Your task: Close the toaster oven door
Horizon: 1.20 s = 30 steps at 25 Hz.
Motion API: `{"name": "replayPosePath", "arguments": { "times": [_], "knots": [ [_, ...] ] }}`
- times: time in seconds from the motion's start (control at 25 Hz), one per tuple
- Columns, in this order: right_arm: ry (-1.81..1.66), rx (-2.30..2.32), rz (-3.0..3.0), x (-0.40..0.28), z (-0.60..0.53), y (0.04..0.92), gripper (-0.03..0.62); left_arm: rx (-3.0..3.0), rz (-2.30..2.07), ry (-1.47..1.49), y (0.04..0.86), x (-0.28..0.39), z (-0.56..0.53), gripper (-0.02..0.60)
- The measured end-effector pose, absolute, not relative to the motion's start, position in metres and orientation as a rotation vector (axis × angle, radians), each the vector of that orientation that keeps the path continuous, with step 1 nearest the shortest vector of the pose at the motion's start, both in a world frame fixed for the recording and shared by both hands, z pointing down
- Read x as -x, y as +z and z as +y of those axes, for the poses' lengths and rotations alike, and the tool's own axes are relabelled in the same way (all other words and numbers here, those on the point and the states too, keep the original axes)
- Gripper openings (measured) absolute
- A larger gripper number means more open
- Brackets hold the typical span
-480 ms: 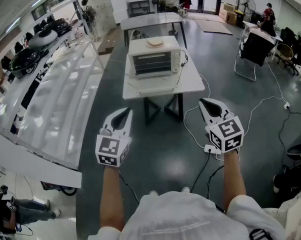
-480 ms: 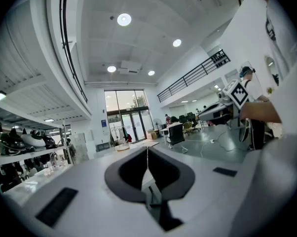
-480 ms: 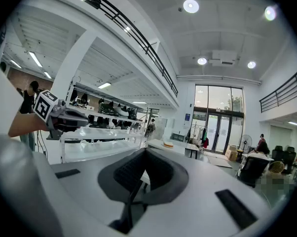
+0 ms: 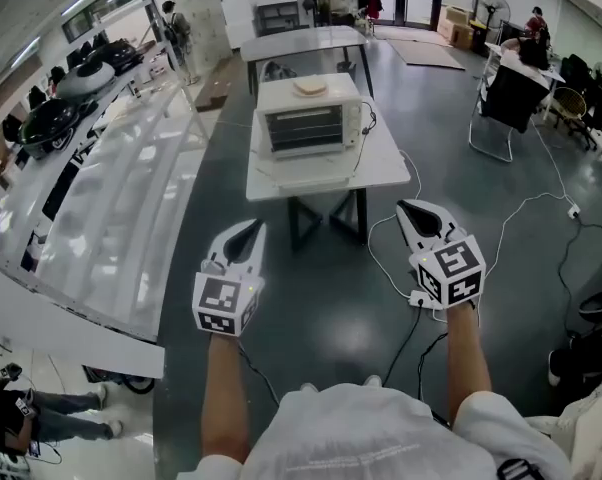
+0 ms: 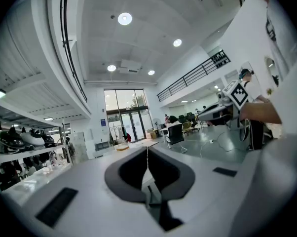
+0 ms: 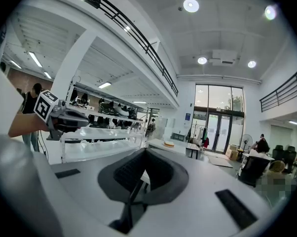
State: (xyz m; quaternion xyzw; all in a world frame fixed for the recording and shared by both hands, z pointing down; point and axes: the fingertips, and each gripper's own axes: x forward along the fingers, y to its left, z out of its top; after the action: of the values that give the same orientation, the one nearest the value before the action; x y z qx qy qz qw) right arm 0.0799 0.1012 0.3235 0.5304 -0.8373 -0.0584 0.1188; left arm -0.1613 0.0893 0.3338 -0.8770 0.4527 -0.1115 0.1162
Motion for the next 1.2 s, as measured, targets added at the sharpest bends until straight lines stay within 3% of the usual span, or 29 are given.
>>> {"name": "replayPosePath", "arguments": {
  "times": [0.36, 0.44, 0.52, 0.76, 1.2],
  "knots": [
    [-0.143, -1.567, -2.468, -0.079, 0.096, 0.332, 0.017, 2.610, 1.401, -0.293, 0.344, 0.167, 0.084, 0.023],
    [-0.133, -1.540, -2.467, -0.077, 0.096, 0.338, 0.022, 2.608, 1.404, -0.275, 0.343, 0.165, 0.084, 0.143],
    [-0.130, -1.519, -2.477, -0.077, 0.097, 0.340, 0.093, 2.610, 1.388, -0.275, 0.342, 0.161, 0.085, 0.187],
    [-0.101, -1.478, -2.506, -0.080, 0.092, 0.346, 0.142, 2.604, 1.369, -0.327, 0.348, 0.150, 0.084, 0.187],
    [-0.067, -1.424, -2.550, -0.126, 0.089, 0.359, 0.144, 2.582, 1.404, -0.382, 0.359, 0.104, 0.089, 0.181]
  ]
}}
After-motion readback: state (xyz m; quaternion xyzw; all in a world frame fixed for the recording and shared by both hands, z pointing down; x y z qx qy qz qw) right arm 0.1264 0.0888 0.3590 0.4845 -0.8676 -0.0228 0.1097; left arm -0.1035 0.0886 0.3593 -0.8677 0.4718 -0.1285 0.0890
